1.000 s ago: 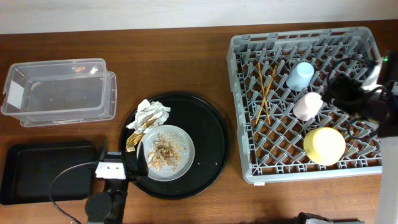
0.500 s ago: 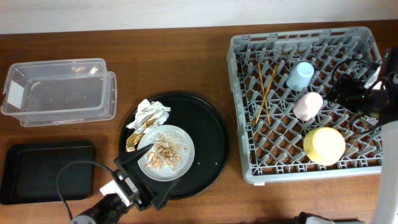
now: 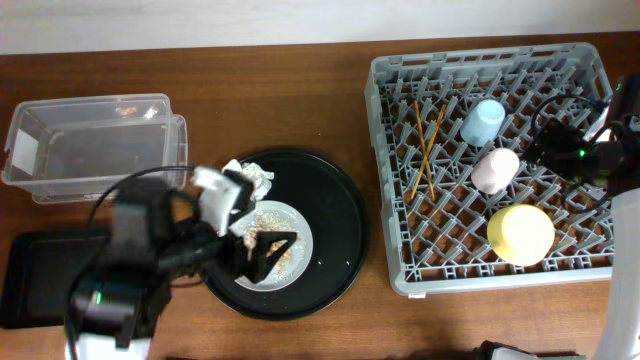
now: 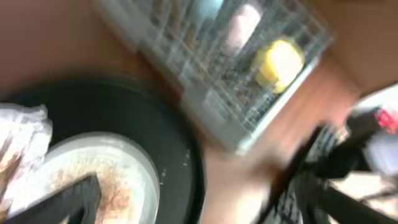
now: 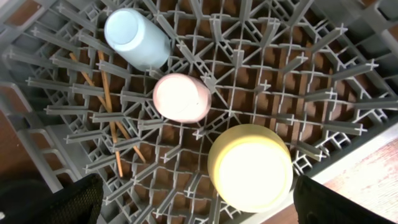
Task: Sort waste into correct bins and load items into the dishwasher rack
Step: 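Move the left gripper to the white plate and grasp its rim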
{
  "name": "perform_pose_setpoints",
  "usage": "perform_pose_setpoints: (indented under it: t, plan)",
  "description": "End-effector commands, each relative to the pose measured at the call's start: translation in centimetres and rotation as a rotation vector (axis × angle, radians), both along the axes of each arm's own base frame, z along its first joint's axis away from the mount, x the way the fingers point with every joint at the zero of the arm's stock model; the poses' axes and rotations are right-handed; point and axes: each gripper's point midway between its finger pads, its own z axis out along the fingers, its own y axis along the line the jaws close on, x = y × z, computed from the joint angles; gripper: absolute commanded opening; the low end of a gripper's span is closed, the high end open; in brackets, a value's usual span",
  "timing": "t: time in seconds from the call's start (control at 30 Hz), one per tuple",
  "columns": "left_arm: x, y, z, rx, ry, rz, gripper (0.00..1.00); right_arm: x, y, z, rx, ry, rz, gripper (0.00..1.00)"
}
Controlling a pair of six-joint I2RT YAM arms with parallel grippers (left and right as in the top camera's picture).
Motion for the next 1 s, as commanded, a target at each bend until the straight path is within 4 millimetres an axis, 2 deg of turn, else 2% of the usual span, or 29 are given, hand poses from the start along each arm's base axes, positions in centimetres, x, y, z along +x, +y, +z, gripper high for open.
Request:
perform_pose_setpoints:
  t: [0.0, 0.07, 0.1, 0.2, 0.27, 0.3, 0.33, 0.37, 0.4, 0.43, 0.5, 0.6, 0.83, 0.97]
  plan:
    - [2.4, 1.8, -0.7, 0.344, 0.033, 0.149, 0.99, -0.2, -0.4, -0.4, -0.015, 0.016, -0.003, 0.98]
    - [1.3, -1.7, -0.9, 0.287, 0.066, 0.015, 0.99, -0.2, -0.3, -0.4, -0.014, 0.016, -0.002, 0.98]
    - [0.2, -3.7, -1.0, 0.229, 0.108, -0.078, 0.99, -0.2, -0.3, -0.4, -0.014, 0.016, -0.002, 0.98]
    - [-1.1, -6.6, -1.9, 0.179, 0.178, -0.199, 1.00, -0.2, -0.4, -0.4, -0.014, 0.016, -0.002, 0.98]
    - [-1.0, -8.0, -4.1, 0.211, 0.259, -0.222, 0.99, -0.2, -0.3, -0.4, -0.014, 0.016, -0.002, 0.98]
    - [-0.8, -8.3, -5.1, 0.227, 0.310, -0.192, 0.96, -0.2, -0.3, -0.4, -0.014, 0.016, -0.002, 0.98]
    - [-0.5, -8.4, -6.4, 0.254, 0.372, -0.135, 0.64, -0.2, -0.4, -0.4, -0.015, 0.016, -0.003, 0.98]
    - [-0.2, -8.3, -7.3, 0.276, 0.412, -0.089, 0.41, -0.2, -0.3, -0.4, -0.014, 0.016, -0.002, 0.98]
    - [0.1, -8.0, -9.0, 0.331, 0.478, 0.000, 0.38, -0.2, -0.3, -0.4, -0.014, 0.016, -0.002, 0.98]
    - [0.4, -7.4, -10.8, 0.405, 0.521, 0.081, 0.39, -0.2, -0.3, -0.4, -0.014, 0.016, -0.002, 0.98]
    - [0.8, -5.9, -13.2, 0.527, 0.564, 0.220, 0.40, -0.2, -0.3, -0.4, -0.014, 0.016, -0.002, 0.98]
    - [1.1, -4.7, -15.2, 0.646, 0.577, 0.288, 0.41, -0.2, -0.3, -0.4, -0.014, 0.016, -0.002, 0.98]
    - [1.5, -5.1, -20.7, 0.772, 0.652, 0.291, 0.42, -0.2, -0.3, -0.4, -0.014, 0.016, -0.002, 0.98]
    - [1.8, -6.9, -23.2, 0.769, 0.655, 0.322, 0.40, -0.2, -0.3, -0.4, -0.014, 0.016, -0.002, 0.98]
